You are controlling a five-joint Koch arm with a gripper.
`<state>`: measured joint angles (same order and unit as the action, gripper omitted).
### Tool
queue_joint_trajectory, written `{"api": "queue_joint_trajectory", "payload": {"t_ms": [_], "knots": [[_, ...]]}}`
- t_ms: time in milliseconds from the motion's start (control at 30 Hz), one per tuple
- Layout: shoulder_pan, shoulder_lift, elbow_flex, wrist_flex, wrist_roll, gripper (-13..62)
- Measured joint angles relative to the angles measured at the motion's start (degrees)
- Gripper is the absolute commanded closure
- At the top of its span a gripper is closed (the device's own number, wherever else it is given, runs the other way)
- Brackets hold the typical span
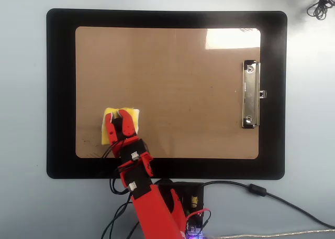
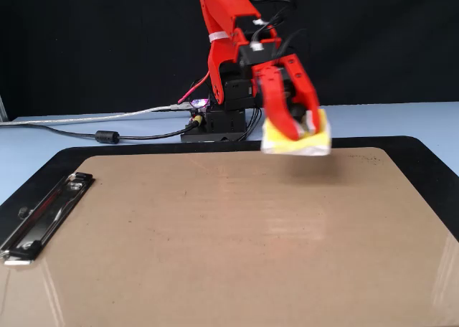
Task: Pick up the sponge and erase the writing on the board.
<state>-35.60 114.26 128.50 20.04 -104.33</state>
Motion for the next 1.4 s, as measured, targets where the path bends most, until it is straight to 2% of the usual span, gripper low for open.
{"api": "queue_joint_trajectory", "payload": {"t_ms": [233, 633, 667, 700, 800, 867, 933, 1067, 1167, 1300, 1400], "knots": [[-16.0, -12.4, -7.5, -1.0, -5.9, 57.5], [-19.0, -21.1, -7.8, -9.0, -6.4, 57.0], [-19.2, -21.5, -7.8, -9.8, -6.4, 55.0], [-19.2, -21.7, -7.8, -10.1, -6.5, 48.9], [-19.6, -22.2, -7.9, -10.3, -6.5, 25.7], [-20.0, -22.6, -8.3, -10.7, -6.5, 19.8], [-20.7, -22.5, -8.9, -11.3, -6.6, 18.5], [-20.7, -19.6, -8.9, -11.4, -6.7, 18.3], [-20.4, -11.9, -9.0, -6.6, -6.7, 18.3], [-16.4, 0.7, -13.7, 14.5, -6.6, 18.2], [-7.1, 6.6, -19.8, 36.2, -6.4, 18.0]]}}
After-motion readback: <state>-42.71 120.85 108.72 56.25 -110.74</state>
